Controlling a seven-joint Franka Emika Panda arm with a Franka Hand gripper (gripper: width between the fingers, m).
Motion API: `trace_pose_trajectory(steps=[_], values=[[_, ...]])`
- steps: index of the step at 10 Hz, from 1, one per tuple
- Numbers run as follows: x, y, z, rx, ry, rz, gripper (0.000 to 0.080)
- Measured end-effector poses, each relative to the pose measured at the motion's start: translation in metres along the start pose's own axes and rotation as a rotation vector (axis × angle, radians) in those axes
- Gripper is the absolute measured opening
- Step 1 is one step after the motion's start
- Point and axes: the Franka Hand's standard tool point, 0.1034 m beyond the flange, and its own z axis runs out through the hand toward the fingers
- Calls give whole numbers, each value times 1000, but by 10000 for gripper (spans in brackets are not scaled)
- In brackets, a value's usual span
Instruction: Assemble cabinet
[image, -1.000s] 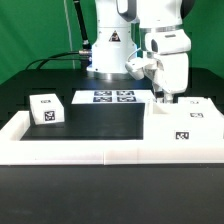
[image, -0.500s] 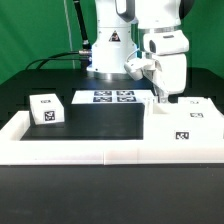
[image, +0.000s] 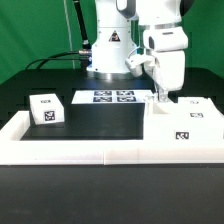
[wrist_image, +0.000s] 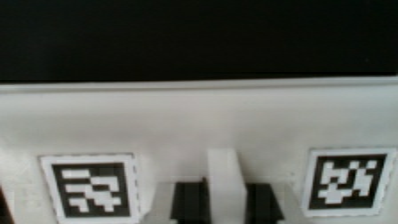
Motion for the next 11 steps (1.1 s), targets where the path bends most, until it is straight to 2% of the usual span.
trace_pose_trajectory(steps=[2, 4, 9, 11], values=[[-5, 1, -14, 28, -31, 65, 69], [-12, 6, -23, 26, -44, 77, 69], [-12, 3, -19, 36, -42, 100, 69], [-12, 3, -22, 38, -51, 246, 70]])
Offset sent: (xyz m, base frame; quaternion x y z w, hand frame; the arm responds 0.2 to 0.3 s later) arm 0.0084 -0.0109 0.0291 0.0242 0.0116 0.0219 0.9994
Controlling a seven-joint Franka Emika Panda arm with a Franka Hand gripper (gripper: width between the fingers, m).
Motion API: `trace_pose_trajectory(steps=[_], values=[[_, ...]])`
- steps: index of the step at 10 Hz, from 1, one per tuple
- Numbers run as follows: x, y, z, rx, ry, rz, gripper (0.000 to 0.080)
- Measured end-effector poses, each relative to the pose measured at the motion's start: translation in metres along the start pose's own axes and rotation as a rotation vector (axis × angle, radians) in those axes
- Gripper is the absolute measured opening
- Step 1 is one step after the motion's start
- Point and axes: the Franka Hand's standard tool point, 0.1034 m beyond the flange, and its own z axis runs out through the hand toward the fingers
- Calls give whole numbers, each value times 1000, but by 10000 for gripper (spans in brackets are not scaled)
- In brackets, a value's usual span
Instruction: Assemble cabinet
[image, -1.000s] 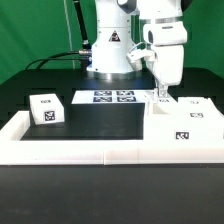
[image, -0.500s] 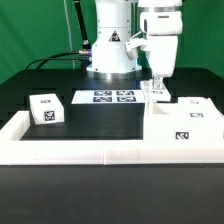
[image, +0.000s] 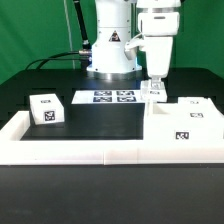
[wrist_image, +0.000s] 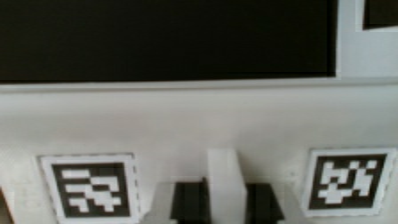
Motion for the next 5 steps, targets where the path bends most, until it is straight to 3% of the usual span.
trace_pose_trajectory(steps=[1, 2, 5], values=[[2, 0, 0, 3, -4, 25, 70], [5, 0, 0, -21, 12, 21, 70], [8, -1, 1, -45, 31, 22, 70]])
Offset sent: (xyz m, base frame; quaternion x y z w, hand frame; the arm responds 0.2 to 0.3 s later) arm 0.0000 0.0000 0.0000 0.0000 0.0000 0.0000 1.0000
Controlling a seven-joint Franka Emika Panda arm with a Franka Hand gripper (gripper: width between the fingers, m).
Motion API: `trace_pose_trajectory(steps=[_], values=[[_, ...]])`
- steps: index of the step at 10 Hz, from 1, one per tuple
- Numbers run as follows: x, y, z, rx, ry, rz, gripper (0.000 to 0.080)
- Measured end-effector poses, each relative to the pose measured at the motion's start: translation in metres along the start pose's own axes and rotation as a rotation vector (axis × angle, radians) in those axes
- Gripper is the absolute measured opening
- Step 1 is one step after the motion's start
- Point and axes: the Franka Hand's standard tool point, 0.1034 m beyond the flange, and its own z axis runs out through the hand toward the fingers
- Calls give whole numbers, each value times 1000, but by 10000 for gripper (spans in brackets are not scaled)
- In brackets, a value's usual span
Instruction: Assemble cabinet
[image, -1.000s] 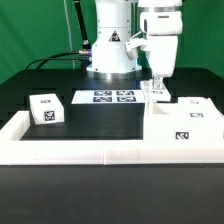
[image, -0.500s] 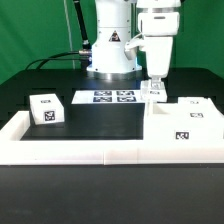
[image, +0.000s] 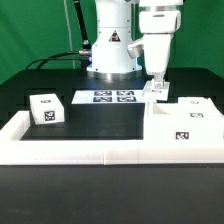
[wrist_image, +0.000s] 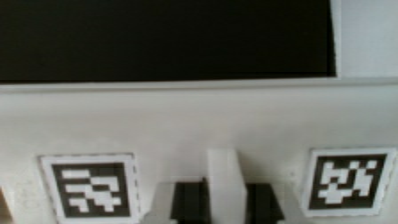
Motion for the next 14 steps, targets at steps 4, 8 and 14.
trace_pose_trajectory(steps=[4, 8, 14], values=[[4, 17, -6, -27, 11, -5, 70], [9, 20, -7, -57, 33, 2, 70], [5, 38, -1, -54, 36, 20, 70]])
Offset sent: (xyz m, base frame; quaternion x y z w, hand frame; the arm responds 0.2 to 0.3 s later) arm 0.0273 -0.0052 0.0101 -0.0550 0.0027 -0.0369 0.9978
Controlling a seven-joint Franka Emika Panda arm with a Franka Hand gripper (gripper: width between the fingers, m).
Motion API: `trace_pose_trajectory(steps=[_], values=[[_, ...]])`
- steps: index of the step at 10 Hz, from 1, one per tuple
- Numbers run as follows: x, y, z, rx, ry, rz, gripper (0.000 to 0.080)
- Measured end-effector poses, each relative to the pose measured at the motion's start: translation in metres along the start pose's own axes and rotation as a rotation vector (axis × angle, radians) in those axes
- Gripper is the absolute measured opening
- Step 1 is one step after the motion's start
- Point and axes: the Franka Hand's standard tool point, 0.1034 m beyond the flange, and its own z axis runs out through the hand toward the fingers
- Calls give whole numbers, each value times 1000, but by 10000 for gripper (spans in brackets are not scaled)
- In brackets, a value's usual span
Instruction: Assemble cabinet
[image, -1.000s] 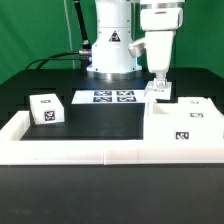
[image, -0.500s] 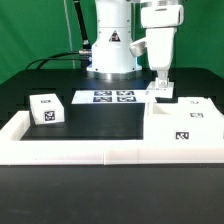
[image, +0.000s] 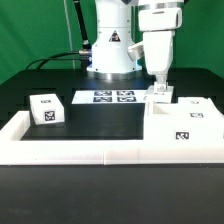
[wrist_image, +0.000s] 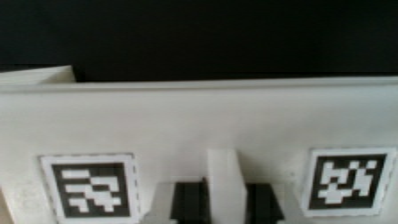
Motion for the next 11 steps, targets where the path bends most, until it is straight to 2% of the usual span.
trace_pose_trajectory(steps=[6, 11], values=[[12, 9, 1, -9, 12, -9, 70], [10, 13, 2, -12, 14, -20, 70]])
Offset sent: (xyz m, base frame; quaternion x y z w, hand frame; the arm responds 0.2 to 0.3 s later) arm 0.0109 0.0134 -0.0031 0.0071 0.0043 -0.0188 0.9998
